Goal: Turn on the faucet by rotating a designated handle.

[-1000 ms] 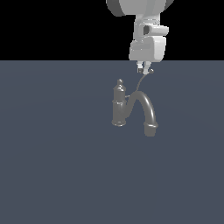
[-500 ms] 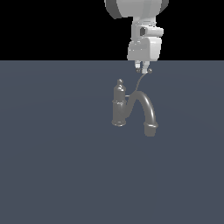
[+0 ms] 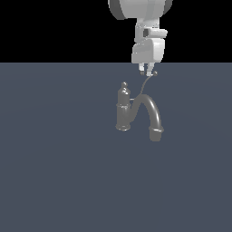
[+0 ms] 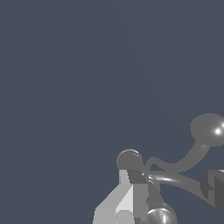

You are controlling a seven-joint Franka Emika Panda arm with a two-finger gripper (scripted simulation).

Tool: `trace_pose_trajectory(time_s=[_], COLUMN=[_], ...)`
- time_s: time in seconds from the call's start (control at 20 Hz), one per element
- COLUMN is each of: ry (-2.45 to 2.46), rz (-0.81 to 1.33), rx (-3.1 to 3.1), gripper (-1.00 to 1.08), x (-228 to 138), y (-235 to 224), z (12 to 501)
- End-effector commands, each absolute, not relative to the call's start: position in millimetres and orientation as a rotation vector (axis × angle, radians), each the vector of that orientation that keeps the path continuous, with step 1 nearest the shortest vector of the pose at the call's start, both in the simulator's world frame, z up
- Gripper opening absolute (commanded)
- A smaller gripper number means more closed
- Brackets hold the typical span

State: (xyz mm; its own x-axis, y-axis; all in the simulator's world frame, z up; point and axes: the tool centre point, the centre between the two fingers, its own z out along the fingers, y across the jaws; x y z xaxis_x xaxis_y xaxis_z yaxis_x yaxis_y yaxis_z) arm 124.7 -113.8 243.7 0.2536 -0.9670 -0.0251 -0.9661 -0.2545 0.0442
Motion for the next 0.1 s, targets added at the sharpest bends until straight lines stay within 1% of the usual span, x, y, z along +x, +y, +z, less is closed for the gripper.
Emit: trace_pose_trajectory(time_s=[0.0, 0.05], ry=[-1.931, -1.931], rz=[0.0, 0.0], rx=[2.479, 2.479], gripper=[-1.0, -1.0], x=[145.4, 145.4], y=[-127.4, -127.4], z=[243.1, 243.1])
